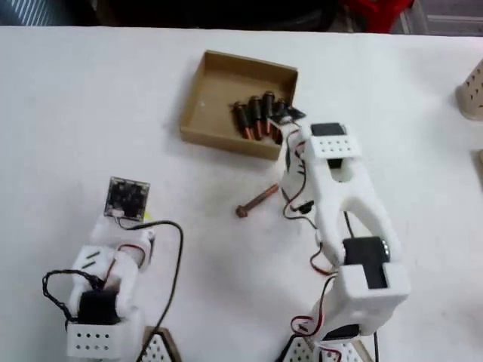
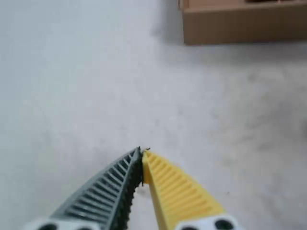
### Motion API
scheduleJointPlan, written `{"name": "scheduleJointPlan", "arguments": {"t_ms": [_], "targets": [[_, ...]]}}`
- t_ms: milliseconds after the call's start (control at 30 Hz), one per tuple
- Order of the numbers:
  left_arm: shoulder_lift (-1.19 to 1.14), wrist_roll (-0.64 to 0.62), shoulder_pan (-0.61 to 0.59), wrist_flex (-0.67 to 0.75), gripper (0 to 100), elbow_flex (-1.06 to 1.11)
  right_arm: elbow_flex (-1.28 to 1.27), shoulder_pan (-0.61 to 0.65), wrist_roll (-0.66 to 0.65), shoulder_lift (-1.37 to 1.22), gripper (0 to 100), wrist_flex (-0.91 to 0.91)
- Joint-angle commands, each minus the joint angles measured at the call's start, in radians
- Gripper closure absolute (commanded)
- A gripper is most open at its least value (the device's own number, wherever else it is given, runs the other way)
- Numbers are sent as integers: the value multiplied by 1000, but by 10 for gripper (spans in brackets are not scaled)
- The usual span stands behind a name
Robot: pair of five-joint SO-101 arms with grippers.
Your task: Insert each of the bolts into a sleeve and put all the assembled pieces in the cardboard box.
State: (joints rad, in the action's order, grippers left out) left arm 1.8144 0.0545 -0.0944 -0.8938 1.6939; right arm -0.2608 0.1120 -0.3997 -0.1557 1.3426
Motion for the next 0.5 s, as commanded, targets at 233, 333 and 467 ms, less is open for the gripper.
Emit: {"name": "scheduleJointPlan", "arguments": {"t_ms": [233, 333, 467], "targets": [[8, -462, 424, 364, 974, -2, -368, -154, 5, 275, 982, -186], [7, -598, 572, 493, 973, -2, -443, -174, 5, 358, 982, -200], [5, -674, 700, 595, 972, -2, -526, -174, 3, 440, 982, -274]]}}
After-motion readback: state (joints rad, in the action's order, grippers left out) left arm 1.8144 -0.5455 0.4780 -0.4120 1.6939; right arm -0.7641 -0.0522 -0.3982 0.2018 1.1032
